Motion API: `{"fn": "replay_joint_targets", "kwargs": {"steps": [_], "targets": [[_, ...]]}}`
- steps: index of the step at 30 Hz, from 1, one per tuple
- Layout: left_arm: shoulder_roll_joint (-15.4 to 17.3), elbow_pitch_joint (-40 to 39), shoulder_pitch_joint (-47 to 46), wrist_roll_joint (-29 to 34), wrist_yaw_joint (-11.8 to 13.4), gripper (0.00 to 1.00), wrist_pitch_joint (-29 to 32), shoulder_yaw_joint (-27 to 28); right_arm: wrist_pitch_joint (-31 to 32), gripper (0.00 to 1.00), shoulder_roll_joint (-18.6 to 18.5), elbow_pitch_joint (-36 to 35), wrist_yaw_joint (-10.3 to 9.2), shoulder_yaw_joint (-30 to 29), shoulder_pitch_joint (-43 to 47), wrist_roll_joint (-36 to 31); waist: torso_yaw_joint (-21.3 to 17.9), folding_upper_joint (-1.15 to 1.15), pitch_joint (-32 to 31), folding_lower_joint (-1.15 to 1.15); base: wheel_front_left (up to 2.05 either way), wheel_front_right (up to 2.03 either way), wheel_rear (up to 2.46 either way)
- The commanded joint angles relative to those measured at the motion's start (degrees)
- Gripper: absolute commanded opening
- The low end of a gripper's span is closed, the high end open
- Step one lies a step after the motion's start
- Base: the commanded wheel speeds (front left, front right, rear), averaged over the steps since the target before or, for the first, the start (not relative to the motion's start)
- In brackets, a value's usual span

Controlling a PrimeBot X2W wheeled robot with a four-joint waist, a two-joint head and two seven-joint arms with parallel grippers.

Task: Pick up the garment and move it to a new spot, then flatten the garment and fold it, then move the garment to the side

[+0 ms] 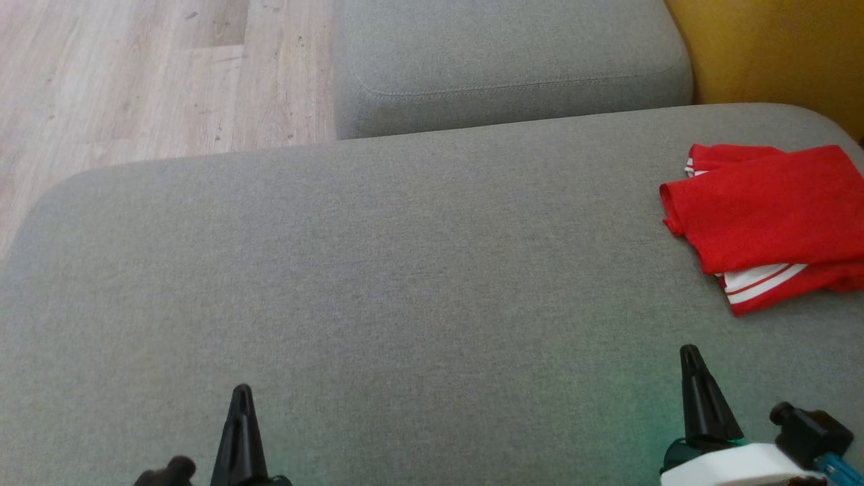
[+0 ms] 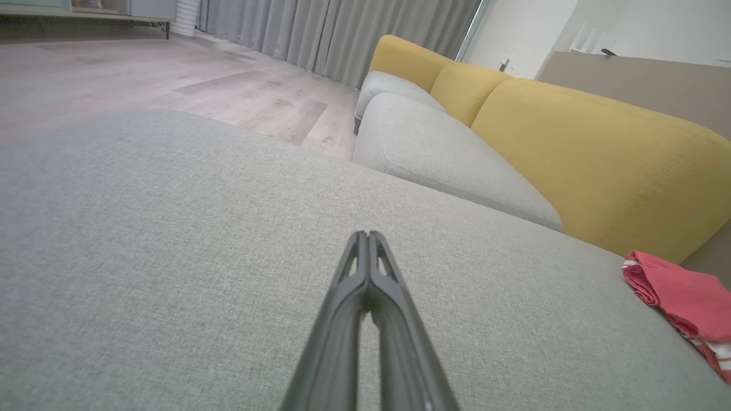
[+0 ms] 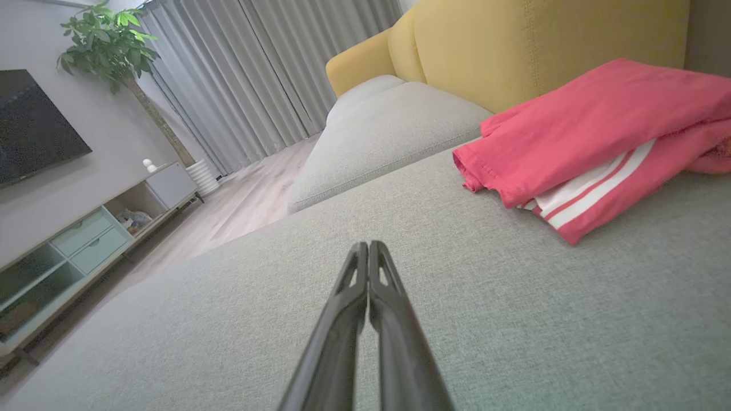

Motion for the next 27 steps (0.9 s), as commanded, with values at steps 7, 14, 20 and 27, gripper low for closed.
{"fn": "replay_joint_targets", "kwargs": {"steps": [7,14,20,27], "targets": [[0.84,-0.82,-3.81,-6.07,-1.23,0.00,1.27,1.86,1.11,0.00,-1.18,-1.23,-0.01,-0.45,-3.97,6.41,0.13,0.00,0.14,-0.01,0.00,0.00,0.00],[0.96,-0.38,-4.68,-10.21,-1.91,0.00,2.12,2.60,1.97,0.00,-1.32,-0.93,-0.01,-0.81,-4.71,10.72,0.23,0.00,0.27,-0.01,0.00,0.00,0.00],[1.07,0.10,-5.55,-14.33,-2.58,0.00,3.01,3.37,2.85,0.00,-1.44,-0.63,-0.02,-1.20,-5.46,15.00,0.33,0.00,0.38,-0.01,0.00,0.00,0.00],[1.16,0.69,-6.56,-19.08,-3.37,0.00,4.06,4.29,3.90,0.00,-1.56,-0.27,-0.02,-1.68,-6.34,19.95,0.44,0.00,0.52,-0.01,0.00,0.00,0.00]]}}
